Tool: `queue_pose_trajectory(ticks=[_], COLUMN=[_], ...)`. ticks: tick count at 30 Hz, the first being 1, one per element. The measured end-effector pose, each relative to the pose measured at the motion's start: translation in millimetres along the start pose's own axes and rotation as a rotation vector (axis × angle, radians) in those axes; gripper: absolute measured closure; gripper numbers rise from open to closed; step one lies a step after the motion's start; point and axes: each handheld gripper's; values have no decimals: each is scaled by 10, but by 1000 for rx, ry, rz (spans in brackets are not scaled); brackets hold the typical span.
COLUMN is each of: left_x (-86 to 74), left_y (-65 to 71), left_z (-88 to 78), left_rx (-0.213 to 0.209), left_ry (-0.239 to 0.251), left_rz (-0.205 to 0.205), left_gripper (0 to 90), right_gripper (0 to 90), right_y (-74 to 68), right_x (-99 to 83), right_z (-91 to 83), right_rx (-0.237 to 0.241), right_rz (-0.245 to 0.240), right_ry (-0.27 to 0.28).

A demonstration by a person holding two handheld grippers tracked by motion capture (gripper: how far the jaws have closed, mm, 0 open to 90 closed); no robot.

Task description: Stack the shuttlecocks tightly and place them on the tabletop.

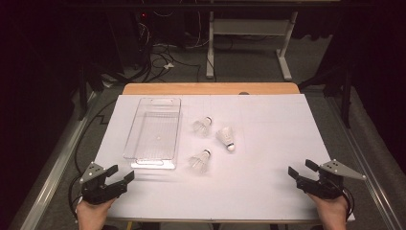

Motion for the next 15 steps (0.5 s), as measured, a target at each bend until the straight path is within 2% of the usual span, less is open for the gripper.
queue_pose_trajectory(ticks=[6, 8, 11, 15], left_x=[2, 13, 39, 65], left_y=[36, 54, 79, 124], left_z=[-28, -34, -66, -96], left_rx=[-9, -22, -26, -12], left_ry=[21, 5, 10, 9], left_rz=[2, -17, -30, -24], left_gripper=[296, 297, 304, 317], right_gripper=[248, 248, 248, 249], right_y=[-2, -2, -4, -3], right_x=[0, 0, 0, 0], right_z=[-1, -1, -2, -1], right_rx=[1, 1, 2, 6], right_rz=[-1, -1, -1, -3], right_ry=[1, 1, 1, 2])
Point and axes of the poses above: each handheld gripper's, and its own axes: z roughly forward along the jaws, x roughly out of its top, y roughly to its right, and after that the axes turned 4 degrees about x, right-handed
